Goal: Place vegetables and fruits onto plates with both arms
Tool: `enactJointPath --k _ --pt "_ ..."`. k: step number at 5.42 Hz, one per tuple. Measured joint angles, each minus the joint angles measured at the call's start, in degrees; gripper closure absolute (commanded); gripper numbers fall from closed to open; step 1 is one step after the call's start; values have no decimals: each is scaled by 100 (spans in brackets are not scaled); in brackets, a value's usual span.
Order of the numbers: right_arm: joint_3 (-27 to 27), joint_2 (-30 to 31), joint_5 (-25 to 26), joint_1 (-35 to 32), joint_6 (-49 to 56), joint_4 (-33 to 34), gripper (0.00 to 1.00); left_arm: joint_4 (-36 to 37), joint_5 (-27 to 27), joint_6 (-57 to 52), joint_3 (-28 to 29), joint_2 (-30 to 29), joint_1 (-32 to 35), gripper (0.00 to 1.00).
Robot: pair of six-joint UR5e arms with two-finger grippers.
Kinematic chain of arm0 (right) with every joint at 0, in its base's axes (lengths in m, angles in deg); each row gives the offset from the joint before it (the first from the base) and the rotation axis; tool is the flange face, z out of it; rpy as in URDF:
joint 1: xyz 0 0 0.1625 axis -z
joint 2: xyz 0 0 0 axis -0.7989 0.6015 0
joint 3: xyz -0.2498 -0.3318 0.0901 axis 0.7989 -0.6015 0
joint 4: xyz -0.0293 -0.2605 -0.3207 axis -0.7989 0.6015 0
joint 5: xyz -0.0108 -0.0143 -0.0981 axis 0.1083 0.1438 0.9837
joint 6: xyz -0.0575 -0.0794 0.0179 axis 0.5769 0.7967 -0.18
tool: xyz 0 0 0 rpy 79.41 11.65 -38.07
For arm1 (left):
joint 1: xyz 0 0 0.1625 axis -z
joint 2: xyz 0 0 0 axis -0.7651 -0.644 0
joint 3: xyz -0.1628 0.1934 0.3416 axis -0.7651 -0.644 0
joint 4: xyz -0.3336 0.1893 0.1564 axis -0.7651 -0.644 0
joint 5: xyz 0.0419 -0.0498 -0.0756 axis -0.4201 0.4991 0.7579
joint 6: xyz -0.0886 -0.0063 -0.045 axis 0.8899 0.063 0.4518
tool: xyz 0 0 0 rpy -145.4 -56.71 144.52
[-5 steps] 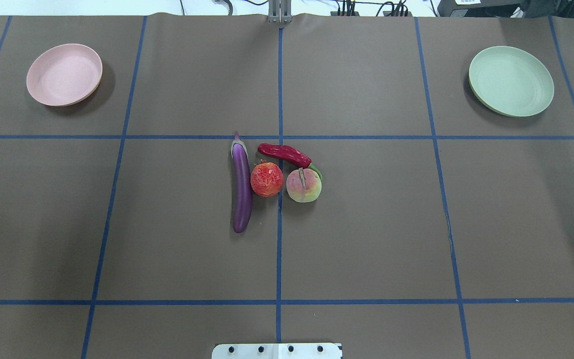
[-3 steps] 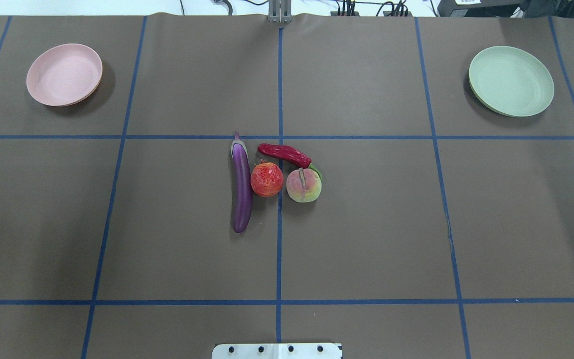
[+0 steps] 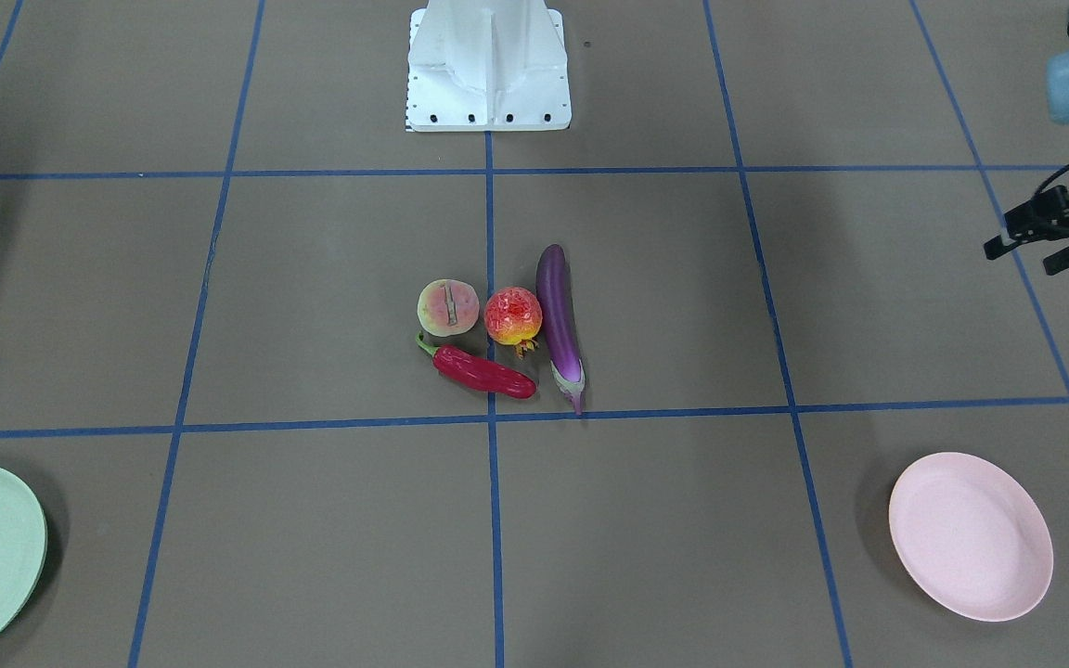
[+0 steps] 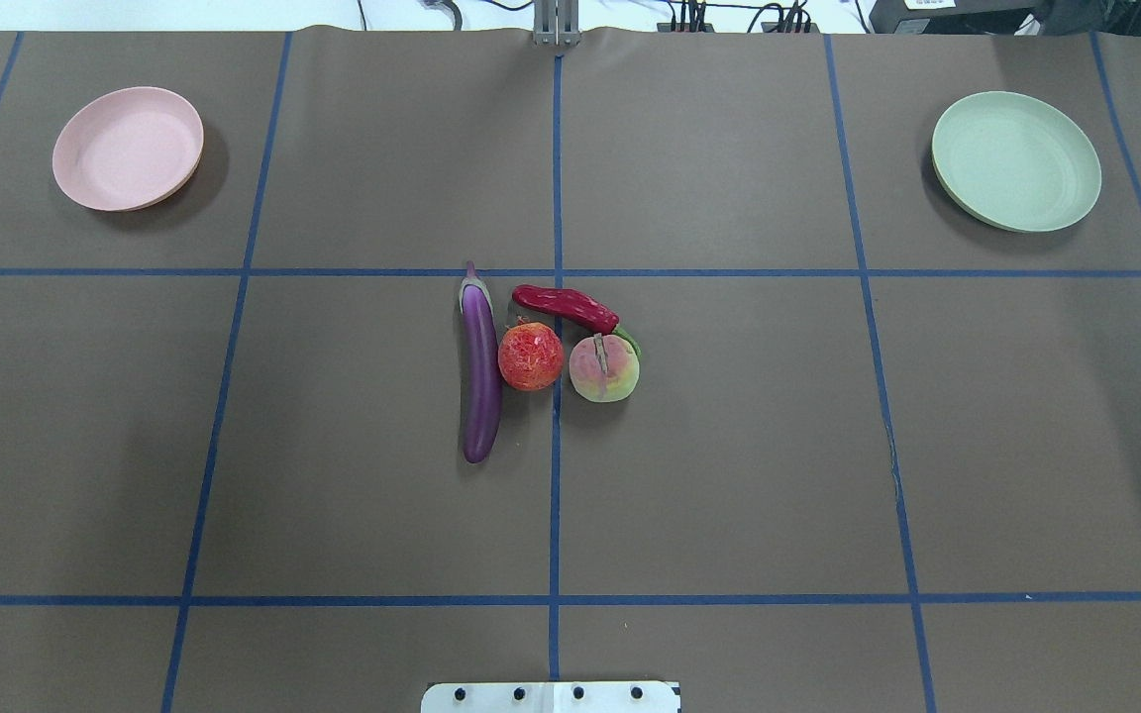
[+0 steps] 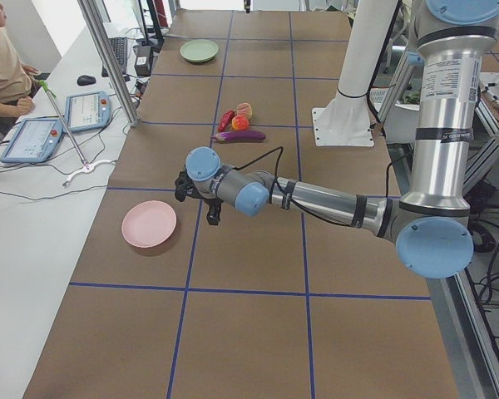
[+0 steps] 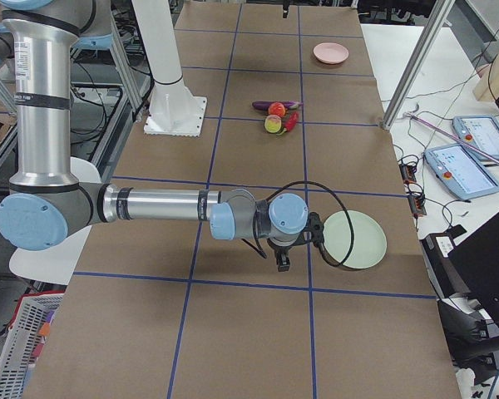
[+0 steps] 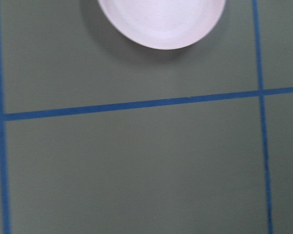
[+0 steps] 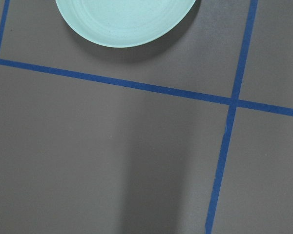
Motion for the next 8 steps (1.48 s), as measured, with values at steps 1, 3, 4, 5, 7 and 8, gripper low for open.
enactJointPath --k 1,3,4,5,7,8 --pt "-3 60 -18 0 -1 -264 0 -404 -331 1037 -177 -236 -655 0" --pt "2 289 -125 11 -54 -789 0 -515 -1605 2661 -335 -1246 -2293 1" --pt "6 335 -248 10 -67 -850 0 -266 -2264 2942 -326 -1773 -3112 1" --pt "8 341 -288 12 -73 -864 0 274 -2721 3023 -278 -2303 -3702 1" --pt "8 342 -310 18 -87 -875 0 948 -3706 2805 329 -3288 -4370 1" --pt "8 334 -313 18 -88 -876 0 1093 -3912 2471 632 -3540 -4414 1"
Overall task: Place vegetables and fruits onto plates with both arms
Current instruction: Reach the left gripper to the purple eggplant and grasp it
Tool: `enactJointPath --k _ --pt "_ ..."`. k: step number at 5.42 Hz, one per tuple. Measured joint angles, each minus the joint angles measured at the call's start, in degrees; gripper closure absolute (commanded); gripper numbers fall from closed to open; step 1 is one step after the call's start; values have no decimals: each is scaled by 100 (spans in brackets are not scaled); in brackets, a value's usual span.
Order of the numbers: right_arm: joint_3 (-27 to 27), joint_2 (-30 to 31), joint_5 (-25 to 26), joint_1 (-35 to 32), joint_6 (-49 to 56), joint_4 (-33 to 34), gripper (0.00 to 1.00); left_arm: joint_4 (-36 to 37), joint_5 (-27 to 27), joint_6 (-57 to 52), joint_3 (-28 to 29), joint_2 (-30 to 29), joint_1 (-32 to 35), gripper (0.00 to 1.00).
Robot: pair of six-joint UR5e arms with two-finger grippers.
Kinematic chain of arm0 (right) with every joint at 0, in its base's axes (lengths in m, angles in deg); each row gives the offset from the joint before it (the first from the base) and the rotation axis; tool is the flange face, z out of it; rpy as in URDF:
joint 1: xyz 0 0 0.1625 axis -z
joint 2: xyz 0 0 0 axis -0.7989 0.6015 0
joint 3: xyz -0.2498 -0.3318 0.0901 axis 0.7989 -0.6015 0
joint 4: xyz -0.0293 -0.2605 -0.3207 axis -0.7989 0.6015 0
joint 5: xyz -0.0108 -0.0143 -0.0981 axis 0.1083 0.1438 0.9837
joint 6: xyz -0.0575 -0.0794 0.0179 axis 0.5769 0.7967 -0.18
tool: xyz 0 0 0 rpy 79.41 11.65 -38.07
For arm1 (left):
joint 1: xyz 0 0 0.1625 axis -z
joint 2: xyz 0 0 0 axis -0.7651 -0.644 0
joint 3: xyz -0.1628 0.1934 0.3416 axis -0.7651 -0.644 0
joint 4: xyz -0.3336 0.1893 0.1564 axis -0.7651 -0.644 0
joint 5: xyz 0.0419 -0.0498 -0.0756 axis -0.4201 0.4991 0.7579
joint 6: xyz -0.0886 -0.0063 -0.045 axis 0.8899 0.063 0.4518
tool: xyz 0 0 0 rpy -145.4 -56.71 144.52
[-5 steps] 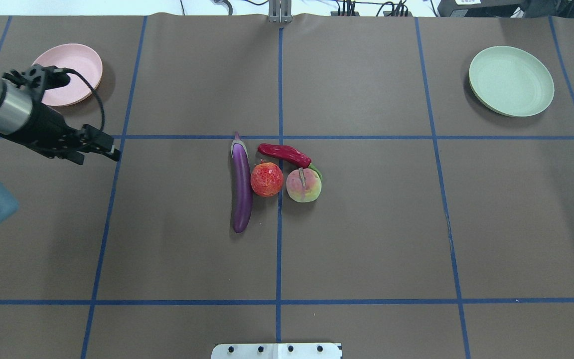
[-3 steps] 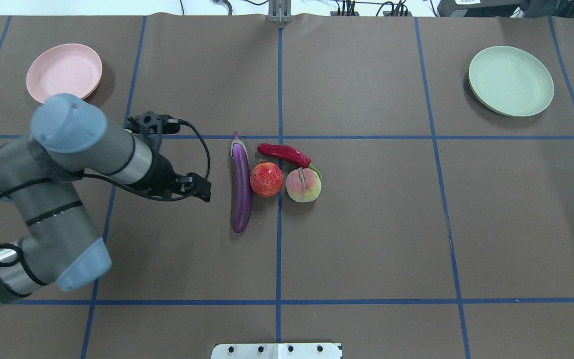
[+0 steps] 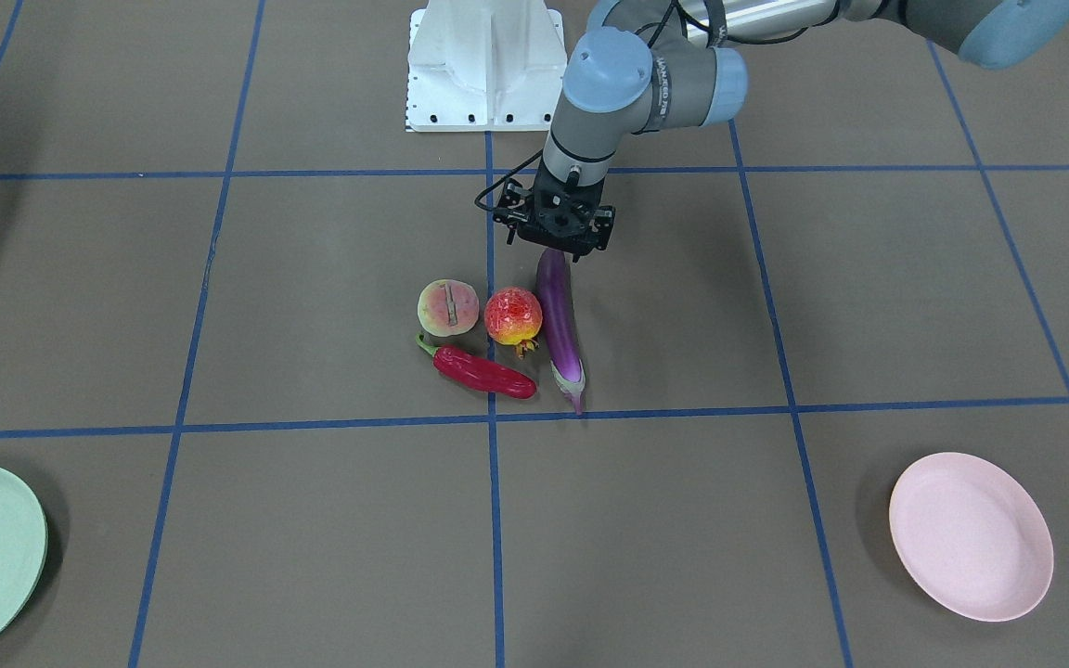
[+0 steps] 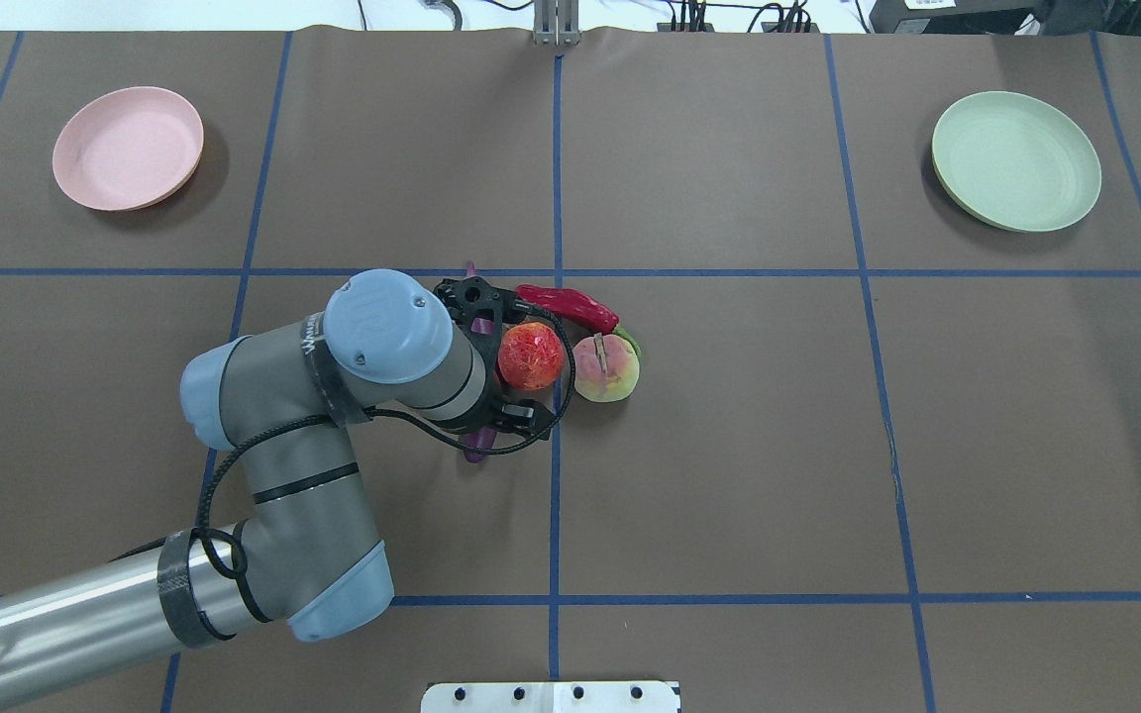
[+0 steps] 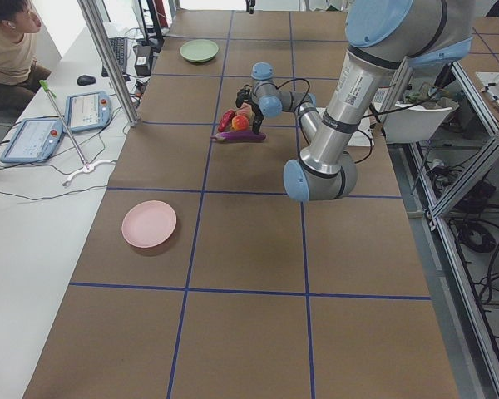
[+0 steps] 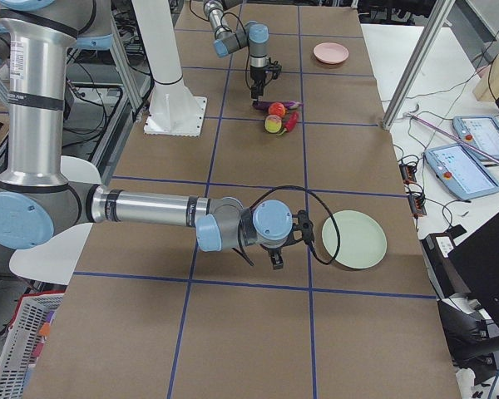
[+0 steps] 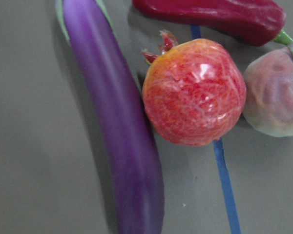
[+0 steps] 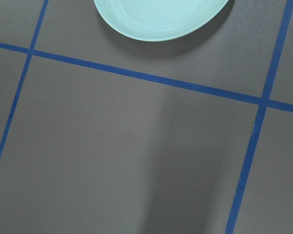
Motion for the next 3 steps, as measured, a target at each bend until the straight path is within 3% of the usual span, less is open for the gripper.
enactJointPath --k 2,3 --pt "102 7 -13 0 -17 7 0 484 -261 -598 254 -169 9 2" --pt "150 15 -23 0 -24 8 0 523 -279 -626 555 -369 -3 21"
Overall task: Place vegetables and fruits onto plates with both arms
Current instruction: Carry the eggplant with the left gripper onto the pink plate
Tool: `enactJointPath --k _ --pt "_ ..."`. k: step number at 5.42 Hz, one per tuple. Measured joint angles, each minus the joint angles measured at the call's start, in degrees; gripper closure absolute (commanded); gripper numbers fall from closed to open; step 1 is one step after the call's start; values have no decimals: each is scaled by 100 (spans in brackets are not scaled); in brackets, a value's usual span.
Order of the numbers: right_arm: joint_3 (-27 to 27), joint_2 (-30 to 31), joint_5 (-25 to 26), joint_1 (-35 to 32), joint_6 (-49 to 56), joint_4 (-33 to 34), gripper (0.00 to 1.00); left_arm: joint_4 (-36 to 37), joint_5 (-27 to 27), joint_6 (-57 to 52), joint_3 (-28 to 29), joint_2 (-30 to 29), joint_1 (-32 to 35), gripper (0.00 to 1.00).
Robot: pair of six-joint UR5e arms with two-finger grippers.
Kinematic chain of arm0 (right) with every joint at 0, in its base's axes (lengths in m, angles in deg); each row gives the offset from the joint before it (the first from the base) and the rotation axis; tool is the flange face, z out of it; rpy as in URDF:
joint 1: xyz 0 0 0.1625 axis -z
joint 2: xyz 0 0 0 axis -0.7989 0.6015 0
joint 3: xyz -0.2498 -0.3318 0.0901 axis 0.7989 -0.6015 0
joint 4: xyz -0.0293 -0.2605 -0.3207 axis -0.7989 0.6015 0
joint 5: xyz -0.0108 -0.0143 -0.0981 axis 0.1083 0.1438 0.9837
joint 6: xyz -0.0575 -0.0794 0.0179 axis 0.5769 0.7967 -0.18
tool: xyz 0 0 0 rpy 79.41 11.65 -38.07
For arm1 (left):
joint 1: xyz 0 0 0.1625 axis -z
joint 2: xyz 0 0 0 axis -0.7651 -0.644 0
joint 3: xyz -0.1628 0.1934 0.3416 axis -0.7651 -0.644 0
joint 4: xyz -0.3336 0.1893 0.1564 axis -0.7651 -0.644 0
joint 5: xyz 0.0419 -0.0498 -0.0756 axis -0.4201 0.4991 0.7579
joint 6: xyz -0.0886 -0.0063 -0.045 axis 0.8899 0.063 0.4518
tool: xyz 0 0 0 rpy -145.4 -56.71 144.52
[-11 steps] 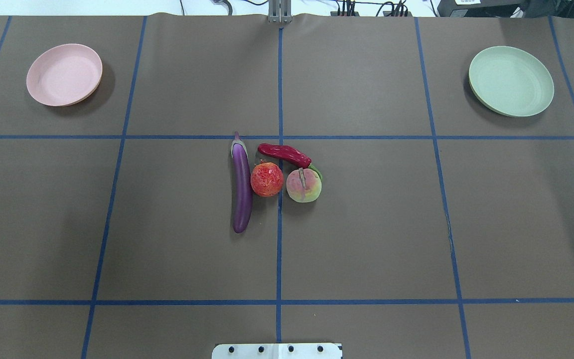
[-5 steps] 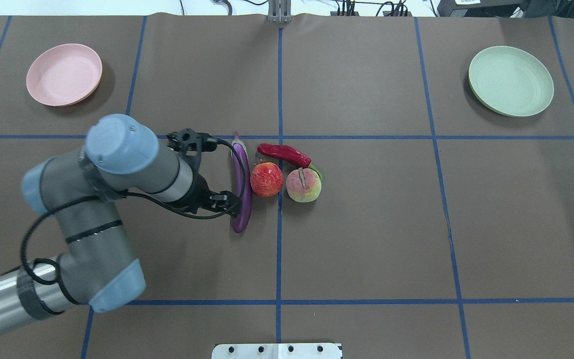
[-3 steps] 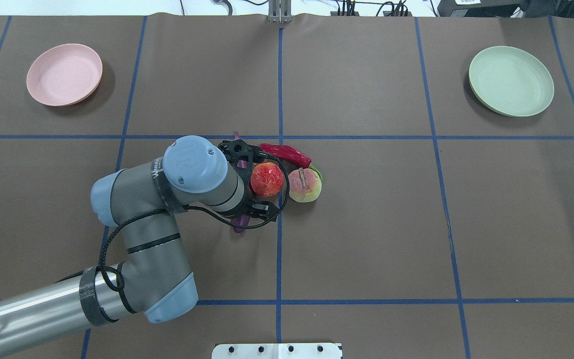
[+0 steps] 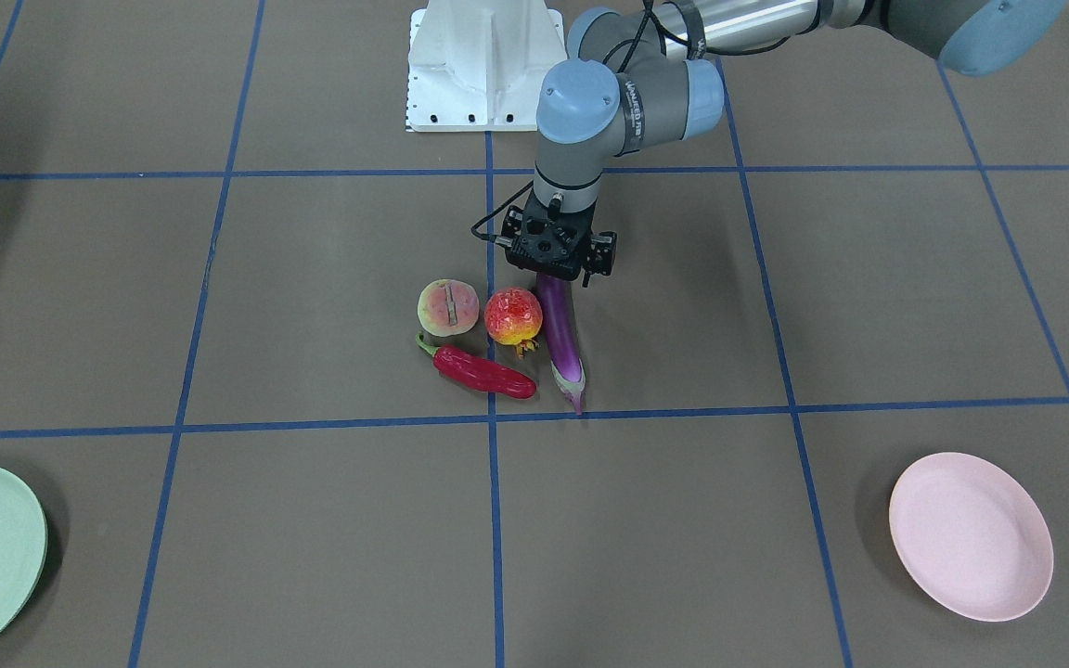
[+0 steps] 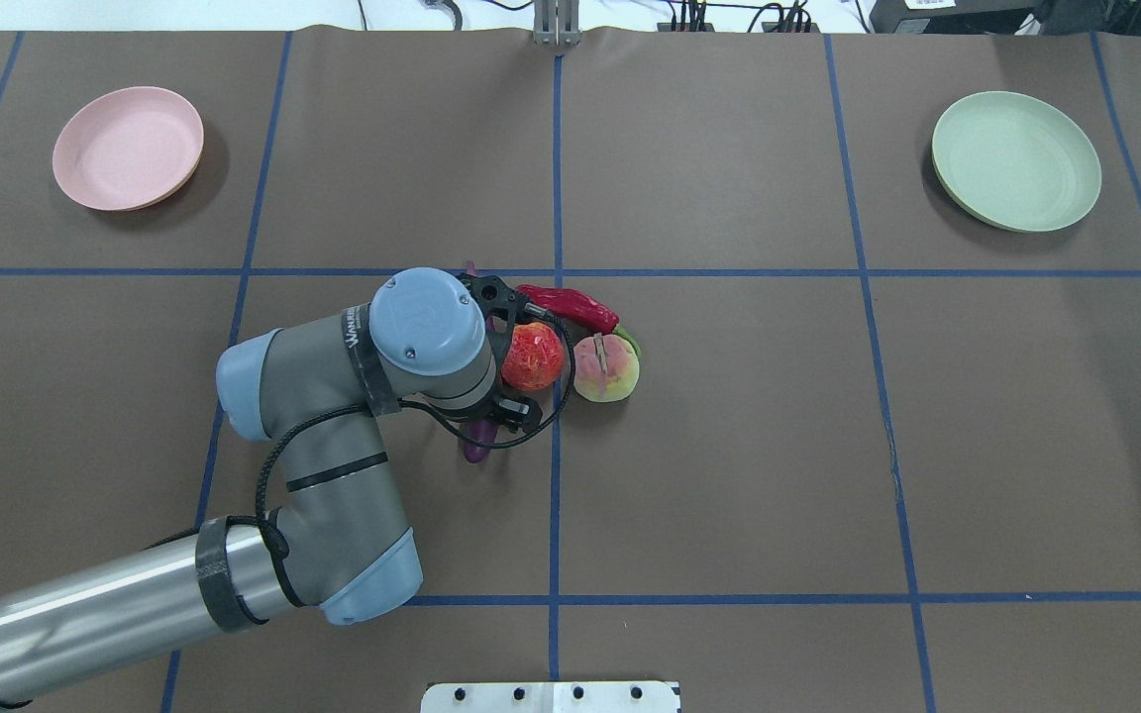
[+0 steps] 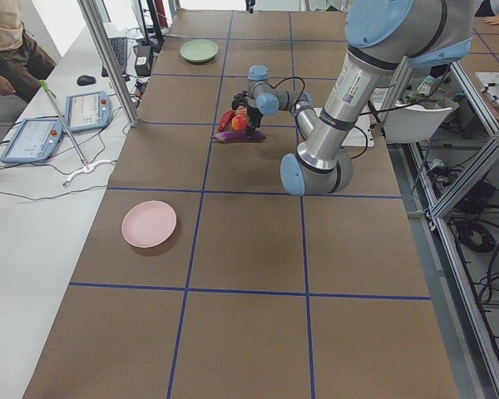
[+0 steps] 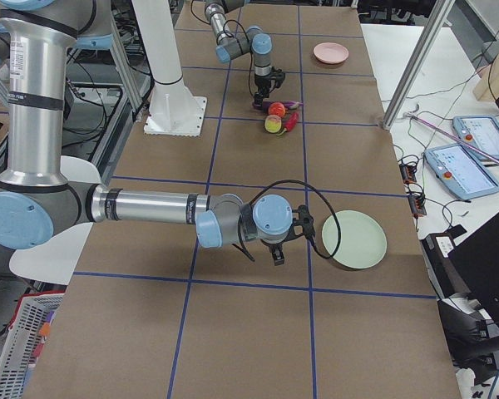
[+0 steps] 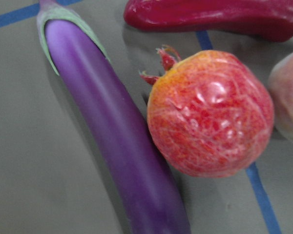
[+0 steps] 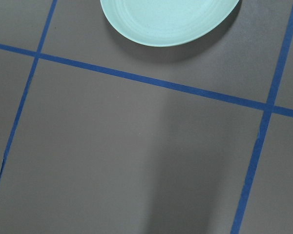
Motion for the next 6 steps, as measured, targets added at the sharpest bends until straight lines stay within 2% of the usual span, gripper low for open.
enactJointPath --k 1,3,5,6 --pt "43 4 -6 0 -86 0 0 3 10 15 280 -222 -10 99" --pt "223 61 -17 3 -317 0 0 5 227 14 352 -307 186 100" --pt "267 71 -20 4 -355 1 0 63 1183 12 89 -161 1127 100" --pt "270 68 -21 7 -367 1 0 53 1693 -22 -139 287 1792 100"
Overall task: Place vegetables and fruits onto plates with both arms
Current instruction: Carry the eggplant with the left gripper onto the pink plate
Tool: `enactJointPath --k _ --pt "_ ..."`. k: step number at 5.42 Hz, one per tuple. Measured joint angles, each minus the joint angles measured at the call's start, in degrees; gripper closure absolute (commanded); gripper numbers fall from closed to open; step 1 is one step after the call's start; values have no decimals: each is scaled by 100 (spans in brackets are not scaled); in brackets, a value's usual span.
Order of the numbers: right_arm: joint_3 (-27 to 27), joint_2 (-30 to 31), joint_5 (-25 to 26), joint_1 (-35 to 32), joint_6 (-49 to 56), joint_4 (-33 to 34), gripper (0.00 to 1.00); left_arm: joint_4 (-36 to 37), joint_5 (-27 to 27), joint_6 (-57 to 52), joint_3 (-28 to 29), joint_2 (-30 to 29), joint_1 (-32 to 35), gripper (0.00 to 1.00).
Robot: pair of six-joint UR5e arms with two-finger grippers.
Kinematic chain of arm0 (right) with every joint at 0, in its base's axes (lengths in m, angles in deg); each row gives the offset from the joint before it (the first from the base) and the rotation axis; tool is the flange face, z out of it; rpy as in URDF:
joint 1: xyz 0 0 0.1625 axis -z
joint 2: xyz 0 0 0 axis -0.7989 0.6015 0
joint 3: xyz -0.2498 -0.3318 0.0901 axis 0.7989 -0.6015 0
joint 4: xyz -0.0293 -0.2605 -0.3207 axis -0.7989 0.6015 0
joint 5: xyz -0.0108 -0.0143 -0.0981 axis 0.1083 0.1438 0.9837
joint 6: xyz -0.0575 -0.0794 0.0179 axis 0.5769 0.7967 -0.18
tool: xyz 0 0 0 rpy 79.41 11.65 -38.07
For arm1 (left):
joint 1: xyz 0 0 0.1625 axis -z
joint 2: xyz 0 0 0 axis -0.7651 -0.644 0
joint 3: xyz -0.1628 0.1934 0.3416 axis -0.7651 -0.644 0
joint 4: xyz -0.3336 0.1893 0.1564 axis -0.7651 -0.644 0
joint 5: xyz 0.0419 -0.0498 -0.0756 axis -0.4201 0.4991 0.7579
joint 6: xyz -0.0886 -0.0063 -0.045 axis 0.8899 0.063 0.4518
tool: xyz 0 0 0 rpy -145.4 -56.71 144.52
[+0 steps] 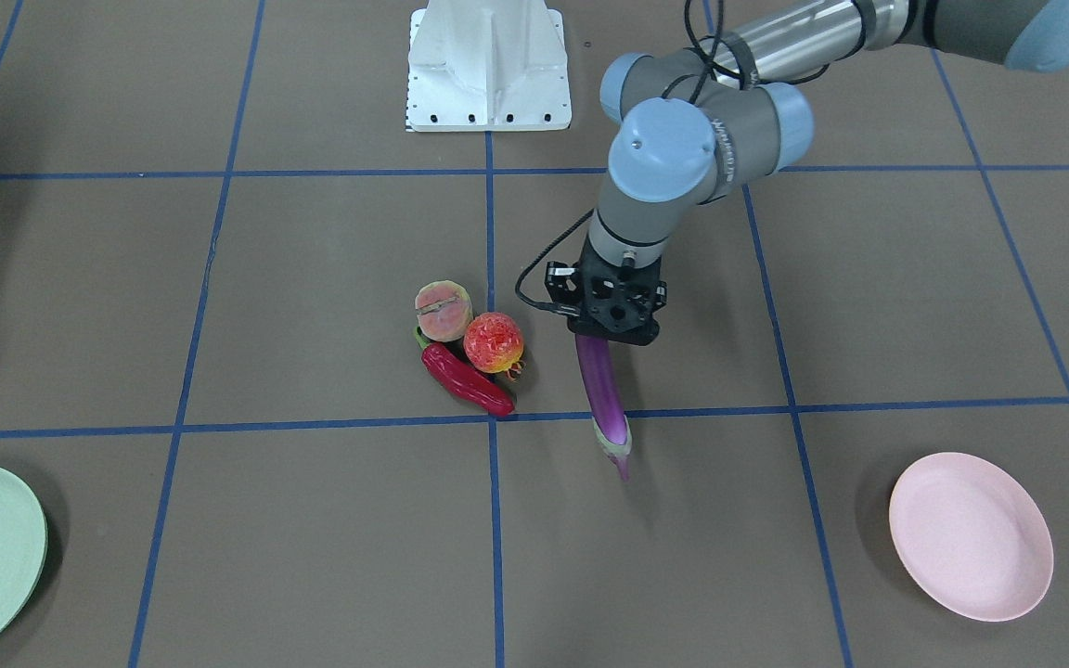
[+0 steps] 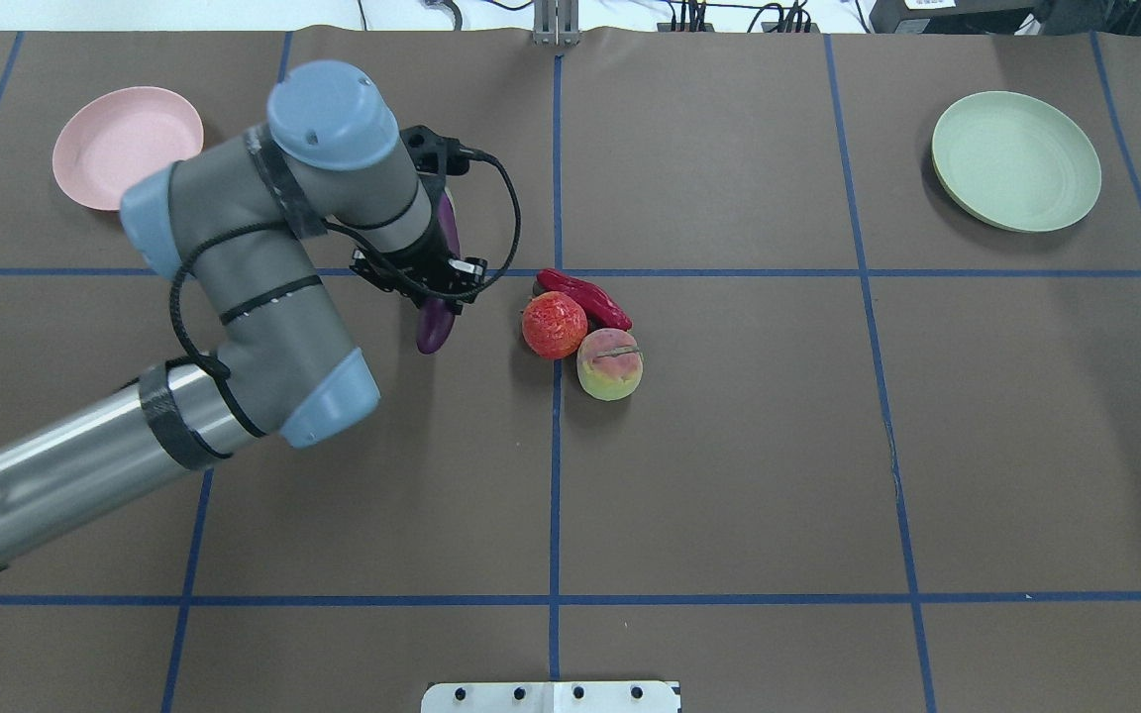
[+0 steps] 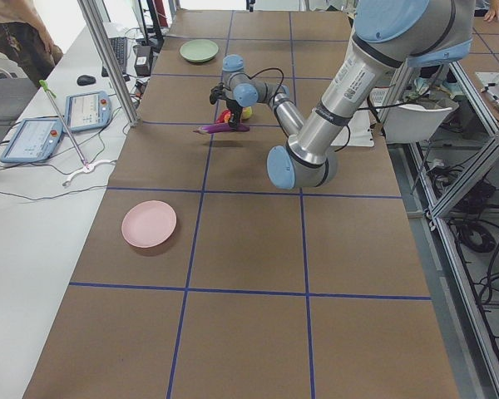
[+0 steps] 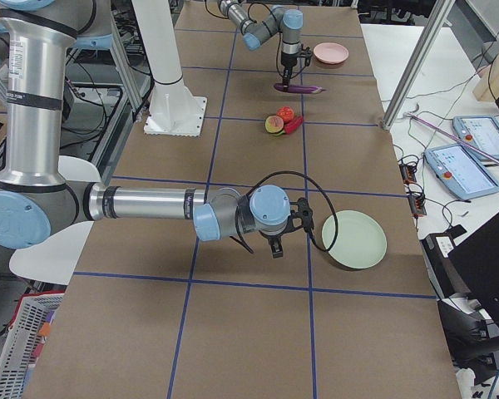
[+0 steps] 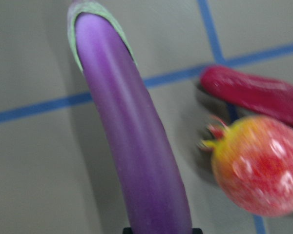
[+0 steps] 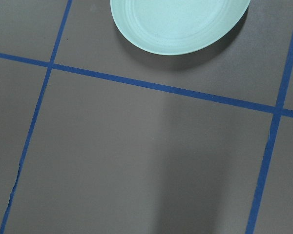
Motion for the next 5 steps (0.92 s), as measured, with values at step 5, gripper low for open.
enactJointPath --k 5 --pt "583 -411 241 777 -2053 -18 0 -1033 478 -487 2097 953 2147 100"
